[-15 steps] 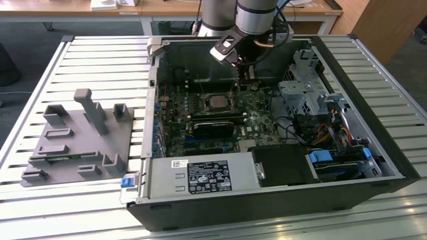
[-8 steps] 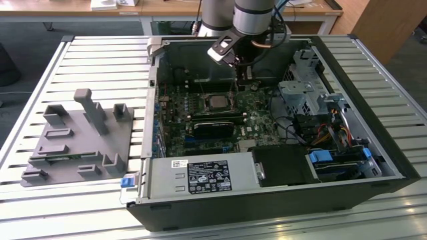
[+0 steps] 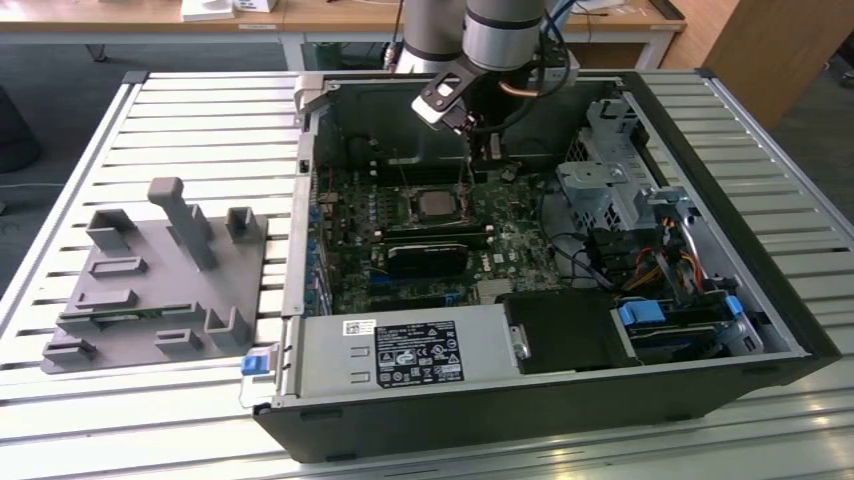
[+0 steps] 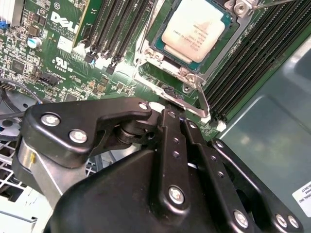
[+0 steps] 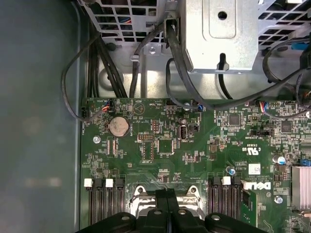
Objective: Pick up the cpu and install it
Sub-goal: 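Close the cpu cover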
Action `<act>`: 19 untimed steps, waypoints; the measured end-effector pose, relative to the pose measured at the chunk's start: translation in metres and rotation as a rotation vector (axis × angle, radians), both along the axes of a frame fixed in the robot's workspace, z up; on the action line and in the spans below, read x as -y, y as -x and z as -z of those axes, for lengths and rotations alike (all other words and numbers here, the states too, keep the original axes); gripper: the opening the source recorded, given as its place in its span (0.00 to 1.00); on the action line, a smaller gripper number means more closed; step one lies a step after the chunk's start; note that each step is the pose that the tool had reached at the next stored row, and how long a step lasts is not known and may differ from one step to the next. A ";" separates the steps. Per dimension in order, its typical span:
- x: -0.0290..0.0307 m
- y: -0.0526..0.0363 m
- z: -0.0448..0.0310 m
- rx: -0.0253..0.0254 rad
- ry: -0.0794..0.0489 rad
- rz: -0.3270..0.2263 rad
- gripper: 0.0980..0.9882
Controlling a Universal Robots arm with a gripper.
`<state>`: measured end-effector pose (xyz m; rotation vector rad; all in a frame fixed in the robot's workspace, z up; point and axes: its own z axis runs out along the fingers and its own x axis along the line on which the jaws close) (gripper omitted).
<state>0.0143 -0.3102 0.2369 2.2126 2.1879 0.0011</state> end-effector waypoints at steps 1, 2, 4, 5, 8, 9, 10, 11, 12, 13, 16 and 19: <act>0.0000 0.0002 0.0001 -0.0001 0.000 0.000 0.01; 0.0000 0.0005 0.0002 0.0000 0.000 0.000 0.01; 0.0000 0.0015 0.0004 -0.0001 0.000 0.000 0.01; 0.0000 0.0019 0.0005 0.0000 0.000 0.000 0.01; 0.0000 0.0034 0.0008 0.0000 0.000 0.000 0.01; 0.0000 0.0038 0.0009 0.0000 0.000 0.000 0.01; 0.0000 0.0042 0.0010 0.0000 0.000 0.000 0.01; 0.0000 0.0046 0.0011 0.0000 0.000 0.000 0.01; 0.0000 0.0049 0.0012 0.0000 0.000 0.000 0.01; 0.0000 0.0053 0.0013 -0.0001 0.000 0.000 0.01; 0.0000 0.0068 0.0017 0.0000 0.000 0.000 0.01; 0.0000 0.0084 0.0025 0.0001 0.000 0.000 0.01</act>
